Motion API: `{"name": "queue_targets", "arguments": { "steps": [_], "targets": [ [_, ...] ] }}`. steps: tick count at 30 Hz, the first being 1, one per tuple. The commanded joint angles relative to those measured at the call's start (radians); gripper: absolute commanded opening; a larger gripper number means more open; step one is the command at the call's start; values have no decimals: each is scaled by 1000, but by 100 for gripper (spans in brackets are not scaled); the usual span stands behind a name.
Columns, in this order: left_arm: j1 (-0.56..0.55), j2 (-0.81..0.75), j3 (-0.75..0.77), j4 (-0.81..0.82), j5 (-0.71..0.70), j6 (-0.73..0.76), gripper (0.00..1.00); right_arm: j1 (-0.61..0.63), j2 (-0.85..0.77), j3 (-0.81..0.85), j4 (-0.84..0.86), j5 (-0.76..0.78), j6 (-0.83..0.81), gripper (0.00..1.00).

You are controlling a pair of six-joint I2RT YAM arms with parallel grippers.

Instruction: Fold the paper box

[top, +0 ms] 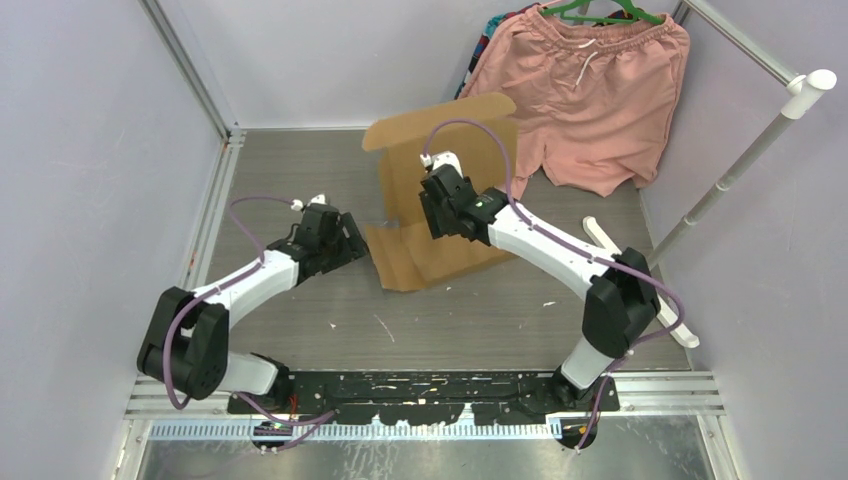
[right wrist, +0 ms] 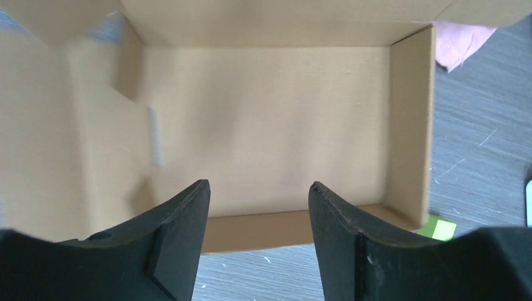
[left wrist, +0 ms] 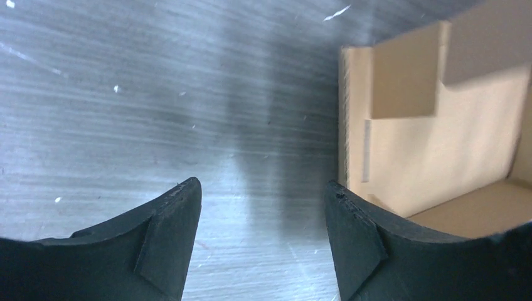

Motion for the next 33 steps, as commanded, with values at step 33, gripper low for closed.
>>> {"name": "queue_targets", "arguments": {
  "steps": [33],
  "targets": [
    [79,-94,-63,52,175,6,70,113,323,181,409,-143,24,38]
  ]
}}
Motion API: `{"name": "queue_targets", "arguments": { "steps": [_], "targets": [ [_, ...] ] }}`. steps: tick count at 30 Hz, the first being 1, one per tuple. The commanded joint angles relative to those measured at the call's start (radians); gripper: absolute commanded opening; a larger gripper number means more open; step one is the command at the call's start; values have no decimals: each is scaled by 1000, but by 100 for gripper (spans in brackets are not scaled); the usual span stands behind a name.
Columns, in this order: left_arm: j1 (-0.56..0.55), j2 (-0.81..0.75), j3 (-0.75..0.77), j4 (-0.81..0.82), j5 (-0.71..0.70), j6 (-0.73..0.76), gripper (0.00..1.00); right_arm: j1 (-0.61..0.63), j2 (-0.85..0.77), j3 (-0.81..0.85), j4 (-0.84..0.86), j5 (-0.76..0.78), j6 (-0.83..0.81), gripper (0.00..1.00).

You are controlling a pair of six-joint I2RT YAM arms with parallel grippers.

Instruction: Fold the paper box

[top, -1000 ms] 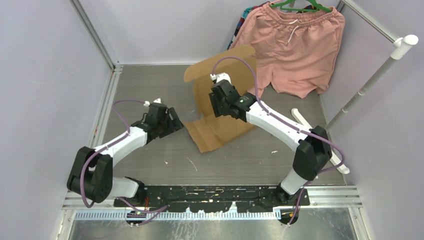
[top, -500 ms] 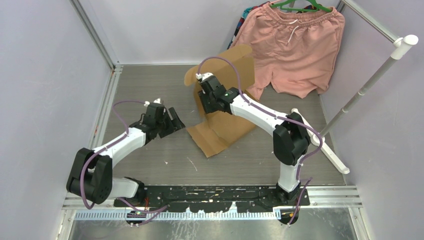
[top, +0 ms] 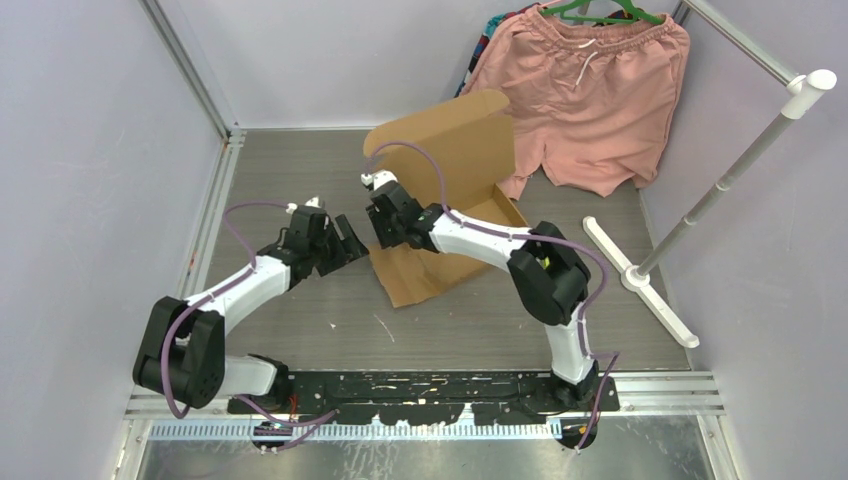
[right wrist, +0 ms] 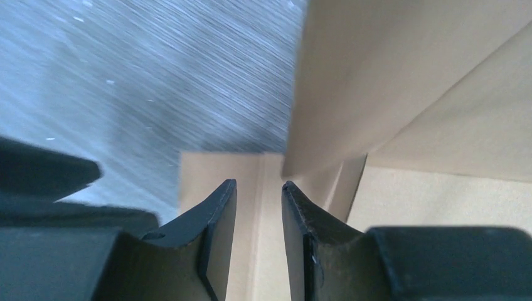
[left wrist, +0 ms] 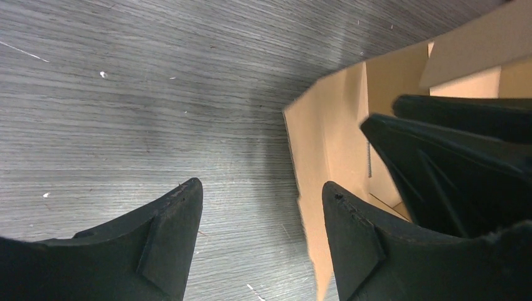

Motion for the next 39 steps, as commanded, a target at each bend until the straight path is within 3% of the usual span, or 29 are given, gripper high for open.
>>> {"name": "queue_targets", "arguments": {
  "steps": [1,9,20,22,25,31,39],
  "targets": [
    [7,-39,7,26,13,-7,70,-3,-8,26,60,116,25,38],
    [7,-61,6,7,2,-1,70,-3,-169,3,11,79,-23,43],
    [9,-106,14,-40,-8,8,70,-19,-188,134,-204,348,-120,46],
    [8,-115,17,-49,-7,13,72,-61,-240,70,-201,321,-94,57],
    [11,-124,23,-75,0,22,77,-165,-327,-60,-188,244,-64,62],
    [21,-166,8,-109,7,19,79,-374,-457,-244,-199,181,-39,60],
    [24,-167,10,-129,23,18,79,-446,-403,-285,-199,187,-31,56]
  ]
}}
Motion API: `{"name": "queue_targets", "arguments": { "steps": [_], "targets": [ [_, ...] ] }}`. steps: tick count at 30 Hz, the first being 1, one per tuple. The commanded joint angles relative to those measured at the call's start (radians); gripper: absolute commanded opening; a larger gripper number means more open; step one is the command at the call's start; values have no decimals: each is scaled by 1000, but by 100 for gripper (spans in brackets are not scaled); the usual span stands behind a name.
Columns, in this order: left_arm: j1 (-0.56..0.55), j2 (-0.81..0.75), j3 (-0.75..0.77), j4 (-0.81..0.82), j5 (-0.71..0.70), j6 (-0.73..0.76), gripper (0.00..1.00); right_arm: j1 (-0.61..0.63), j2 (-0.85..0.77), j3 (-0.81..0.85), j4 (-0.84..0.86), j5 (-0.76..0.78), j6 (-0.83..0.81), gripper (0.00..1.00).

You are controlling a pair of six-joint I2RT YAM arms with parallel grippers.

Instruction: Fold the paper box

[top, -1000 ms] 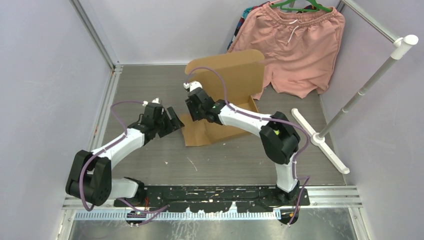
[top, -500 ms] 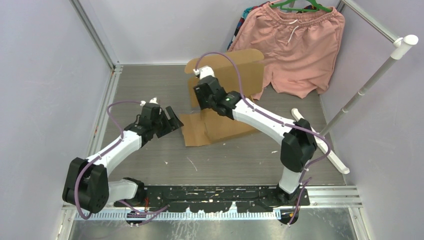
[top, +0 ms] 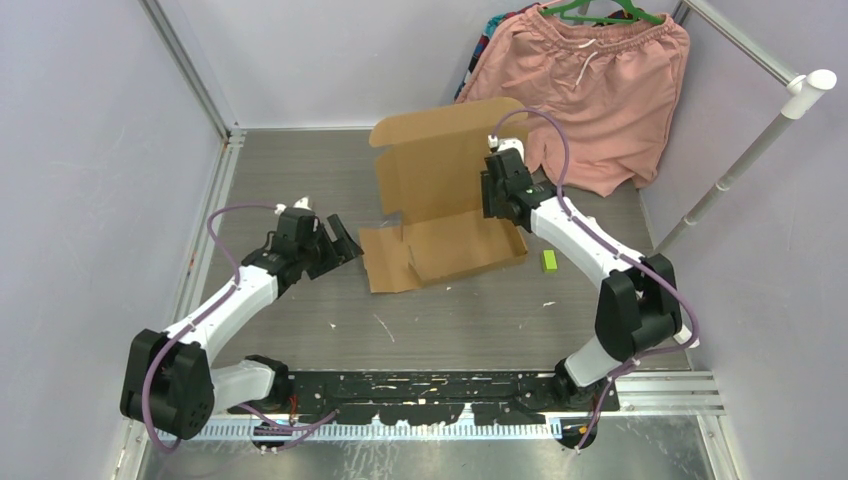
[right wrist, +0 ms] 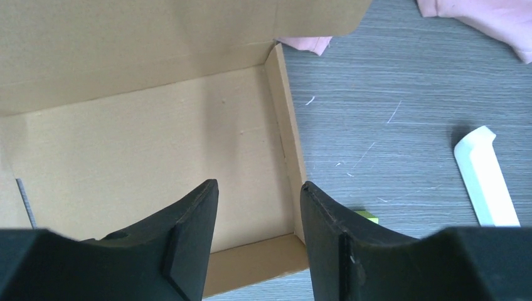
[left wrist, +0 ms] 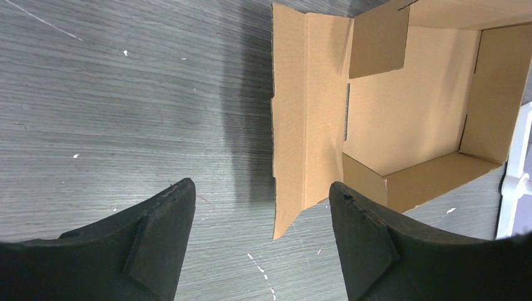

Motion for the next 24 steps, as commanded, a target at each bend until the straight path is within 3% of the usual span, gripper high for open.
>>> {"name": "queue_targets", "arguments": {
  "steps": [1,13,17,24],
  "targets": [
    [5,-18,10,-12,23,11,79,-13,26,-21,44,-21,15,56],
    [5,-45,-14,-22,50,22,79,-105,89,-65,116,-54,6,54],
    [5,-49,-12,-35,43,25,99,-134,116,-70,136,-129,-7,53],
    [7,-26,-18,-31,53,19,100,-142,177,-68,157,-180,3,50]
  ]
}}
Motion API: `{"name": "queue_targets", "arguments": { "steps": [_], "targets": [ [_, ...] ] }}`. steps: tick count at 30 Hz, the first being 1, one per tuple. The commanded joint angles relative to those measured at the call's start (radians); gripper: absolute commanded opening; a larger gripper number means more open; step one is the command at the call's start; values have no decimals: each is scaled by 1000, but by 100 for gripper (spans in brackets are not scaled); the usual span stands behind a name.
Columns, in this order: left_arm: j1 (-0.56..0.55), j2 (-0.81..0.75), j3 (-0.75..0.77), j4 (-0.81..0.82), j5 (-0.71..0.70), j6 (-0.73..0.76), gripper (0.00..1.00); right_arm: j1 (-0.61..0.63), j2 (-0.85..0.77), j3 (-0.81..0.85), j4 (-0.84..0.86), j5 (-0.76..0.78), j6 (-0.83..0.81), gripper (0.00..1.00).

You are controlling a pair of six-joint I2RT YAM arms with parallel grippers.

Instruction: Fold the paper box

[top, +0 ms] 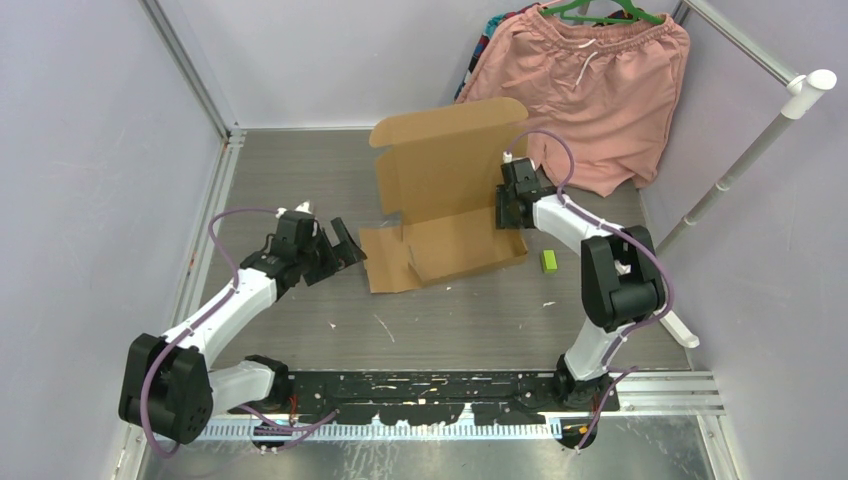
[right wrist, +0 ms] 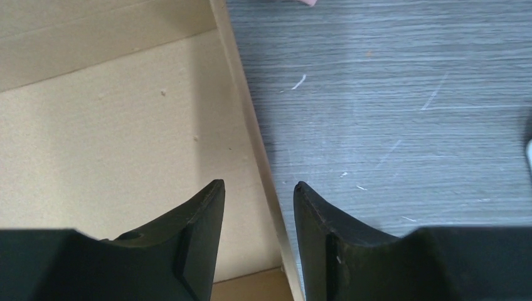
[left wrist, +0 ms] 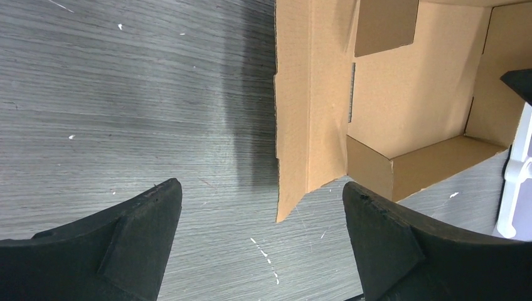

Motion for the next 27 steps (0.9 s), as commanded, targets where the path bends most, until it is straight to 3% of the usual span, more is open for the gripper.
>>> {"name": "queue_targets", "arguments": {
  "steps": [1,4,8,13,18,24,27],
  "targets": [
    [7,-7,-9,19,19,9,100,-1,25,17,56,-51,5,49],
    [11,-10,-26,47,21,0,100,0,33,8,64,-57,16,37],
    [32,-1,-50,90,23,-17,97,0,22,-6,69,-67,29,34],
    [121,4,-94,148,37,-52,71,0,7,-23,65,-76,39,28],
    [205,-16,-65,93,0,-49,44,0,-4,-36,66,-80,43,23],
    [221,58,-53,101,-21,-50,40,14,-16,-36,65,-78,52,22],
    [220,144,-70,185,25,-69,48,34,-20,-37,63,-69,54,22]
  ]
}}
